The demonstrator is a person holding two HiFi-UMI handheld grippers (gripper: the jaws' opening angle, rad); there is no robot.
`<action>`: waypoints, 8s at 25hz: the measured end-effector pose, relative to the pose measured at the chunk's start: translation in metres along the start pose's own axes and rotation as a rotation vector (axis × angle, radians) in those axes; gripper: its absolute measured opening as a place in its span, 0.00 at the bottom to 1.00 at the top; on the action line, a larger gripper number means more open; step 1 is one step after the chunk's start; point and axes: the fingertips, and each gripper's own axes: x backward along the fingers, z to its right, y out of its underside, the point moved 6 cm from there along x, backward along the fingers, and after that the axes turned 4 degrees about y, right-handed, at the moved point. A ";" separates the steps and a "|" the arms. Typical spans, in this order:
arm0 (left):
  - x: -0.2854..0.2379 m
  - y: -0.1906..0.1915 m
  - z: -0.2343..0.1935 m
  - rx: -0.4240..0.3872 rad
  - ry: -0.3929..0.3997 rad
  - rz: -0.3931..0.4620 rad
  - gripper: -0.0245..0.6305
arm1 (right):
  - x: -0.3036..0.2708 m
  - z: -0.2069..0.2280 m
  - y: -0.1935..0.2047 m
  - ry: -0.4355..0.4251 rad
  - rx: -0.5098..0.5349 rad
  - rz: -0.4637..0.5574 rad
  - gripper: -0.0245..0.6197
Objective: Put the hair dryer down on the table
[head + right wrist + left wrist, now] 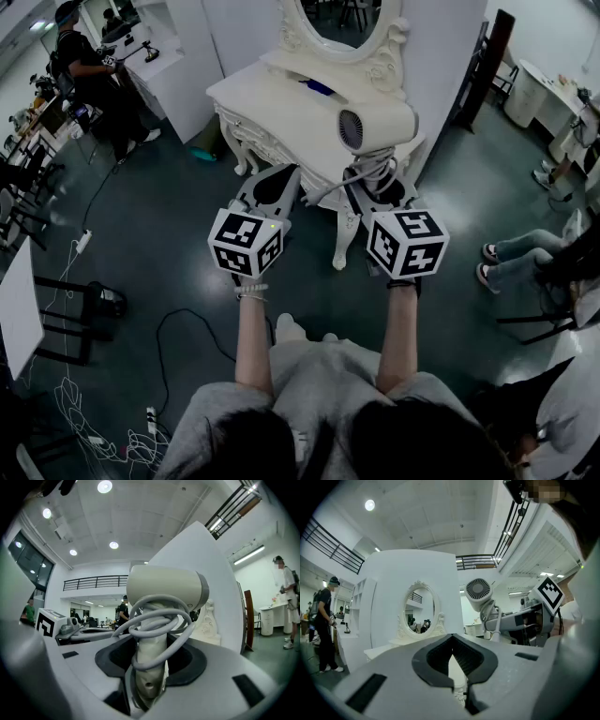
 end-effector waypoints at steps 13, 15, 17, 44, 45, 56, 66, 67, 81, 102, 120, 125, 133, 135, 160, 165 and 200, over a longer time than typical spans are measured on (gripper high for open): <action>-0.012 0.004 -0.001 0.005 -0.003 -0.024 0.04 | -0.007 0.013 0.002 -0.011 -0.004 -0.019 0.32; -0.015 0.006 -0.001 0.007 -0.002 -0.033 0.04 | -0.009 0.016 0.003 -0.016 -0.005 -0.025 0.32; -0.017 0.008 0.000 0.002 -0.005 -0.048 0.04 | -0.009 0.019 0.005 -0.019 -0.008 -0.034 0.32; -0.084 0.055 -0.105 0.106 -0.040 -0.100 0.04 | -0.144 0.057 0.034 -0.014 -0.033 -0.168 0.32; -0.087 0.056 -0.113 0.107 -0.038 -0.101 0.04 | -0.153 0.056 0.034 -0.014 -0.032 -0.172 0.32; -0.117 0.068 -0.218 0.127 0.006 -0.104 0.04 | -0.259 0.041 0.035 0.000 -0.043 -0.209 0.32; -0.132 0.087 -0.288 0.119 0.005 -0.123 0.04 | -0.335 0.030 0.051 0.001 -0.100 -0.225 0.32; -0.134 0.089 -0.293 0.122 0.002 -0.125 0.04 | -0.342 0.030 0.052 -0.002 -0.103 -0.229 0.32; -0.178 0.123 -0.395 0.169 -0.028 -0.158 0.04 | -0.463 0.037 0.058 -0.023 -0.101 -0.278 0.32; -0.276 0.148 -0.515 0.244 -0.021 -0.202 0.04 | -0.608 0.086 0.063 -0.013 -0.152 -0.386 0.32; -0.342 0.202 -0.588 0.323 0.027 -0.288 0.04 | -0.699 0.104 0.118 0.006 -0.197 -0.539 0.32; -0.362 0.217 -0.608 0.348 0.070 -0.319 0.04 | -0.724 0.102 0.134 0.028 -0.225 -0.590 0.32; -0.385 0.247 -0.631 0.381 0.152 -0.384 0.04 | -0.750 0.110 0.162 0.093 -0.248 -0.666 0.32; -0.389 0.253 -0.636 0.391 0.173 -0.400 0.04 | -0.755 0.111 0.168 0.114 -0.247 -0.688 0.32; -0.393 0.289 -0.650 0.511 0.222 -0.498 0.04 | -0.784 0.102 0.211 0.110 -0.171 -0.912 0.33; -0.391 0.291 -0.648 0.519 0.216 -0.508 0.04 | -0.789 0.099 0.215 0.091 -0.160 -0.941 0.33; -0.386 0.295 -0.646 0.532 0.191 -0.539 0.04 | -0.805 0.087 0.225 0.078 0.051 -1.059 0.34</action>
